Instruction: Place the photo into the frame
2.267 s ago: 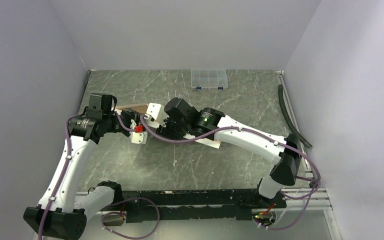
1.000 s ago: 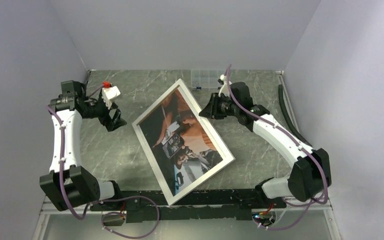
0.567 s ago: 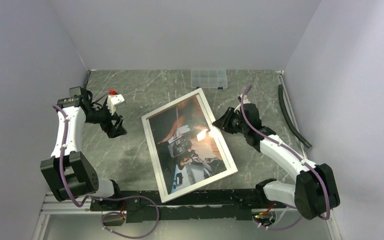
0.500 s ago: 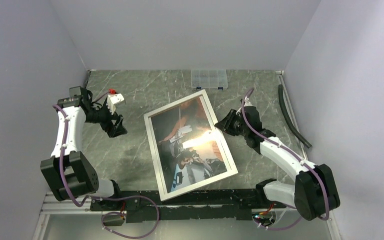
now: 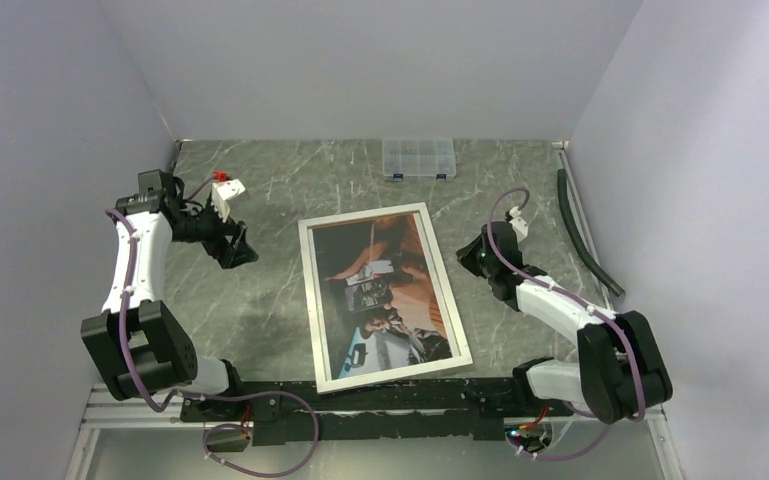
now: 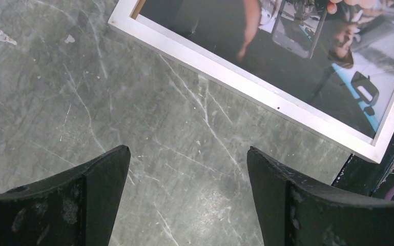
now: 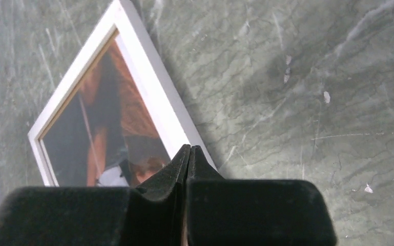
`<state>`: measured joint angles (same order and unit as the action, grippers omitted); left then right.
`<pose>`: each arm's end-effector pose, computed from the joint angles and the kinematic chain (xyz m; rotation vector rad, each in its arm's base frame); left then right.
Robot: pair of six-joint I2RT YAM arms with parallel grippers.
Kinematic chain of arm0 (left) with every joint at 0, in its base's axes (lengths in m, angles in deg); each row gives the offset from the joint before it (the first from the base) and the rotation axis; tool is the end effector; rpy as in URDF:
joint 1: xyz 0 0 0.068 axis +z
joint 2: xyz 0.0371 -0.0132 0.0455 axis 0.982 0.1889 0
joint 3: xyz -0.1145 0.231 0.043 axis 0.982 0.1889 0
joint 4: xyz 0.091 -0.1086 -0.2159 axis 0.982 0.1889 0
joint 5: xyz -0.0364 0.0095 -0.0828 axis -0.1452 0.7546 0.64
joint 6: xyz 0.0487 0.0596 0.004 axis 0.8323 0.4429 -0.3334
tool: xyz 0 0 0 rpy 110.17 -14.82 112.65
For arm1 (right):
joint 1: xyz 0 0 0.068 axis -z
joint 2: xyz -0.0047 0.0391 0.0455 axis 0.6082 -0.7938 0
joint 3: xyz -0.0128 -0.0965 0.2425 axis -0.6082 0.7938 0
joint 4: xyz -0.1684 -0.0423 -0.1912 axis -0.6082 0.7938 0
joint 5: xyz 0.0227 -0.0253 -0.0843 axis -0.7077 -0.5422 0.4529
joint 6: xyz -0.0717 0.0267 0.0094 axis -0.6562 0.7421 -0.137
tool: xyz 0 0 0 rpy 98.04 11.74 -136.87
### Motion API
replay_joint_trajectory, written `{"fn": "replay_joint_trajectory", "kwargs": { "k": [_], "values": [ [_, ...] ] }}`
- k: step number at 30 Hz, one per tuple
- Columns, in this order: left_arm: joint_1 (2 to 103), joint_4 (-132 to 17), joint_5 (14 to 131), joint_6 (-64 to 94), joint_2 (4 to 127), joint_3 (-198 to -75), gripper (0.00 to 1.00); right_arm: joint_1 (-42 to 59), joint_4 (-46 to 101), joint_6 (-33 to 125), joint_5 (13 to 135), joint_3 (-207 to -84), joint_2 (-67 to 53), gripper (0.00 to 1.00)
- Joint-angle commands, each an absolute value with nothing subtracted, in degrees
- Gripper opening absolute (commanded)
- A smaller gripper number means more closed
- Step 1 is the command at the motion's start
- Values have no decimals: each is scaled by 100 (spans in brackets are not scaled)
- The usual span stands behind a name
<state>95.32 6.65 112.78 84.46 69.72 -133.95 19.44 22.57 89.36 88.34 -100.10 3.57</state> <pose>0.2618 0.0250 0.2673 0.9728 2.1197 -0.6204 0.2616 0.0765 0.1602 0.6918 2.1320 0.5271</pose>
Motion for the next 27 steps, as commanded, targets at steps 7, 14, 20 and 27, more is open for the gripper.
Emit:
{"fn": "replay_joint_trajectory", "kwargs": {
  "k": [7,14,20,27],
  "values": [
    [9532,258,11038,8433,7333,-12823,90,1968,2081,8533,8677,-10091,-84,45],
    [8493,-1086,9787,7095,8083,-12319,84,1962,2338,8406,8140,-9831,-113,65],
    [7977,-1905,9281,6444,8718,-12197,82,1968,2083,8648,7501,-9375,16,69],
    [7410,-2348,9084,5864,9501,-12570,81,1969,2037,8898,7106,-9072,223,71]
  ]
}}
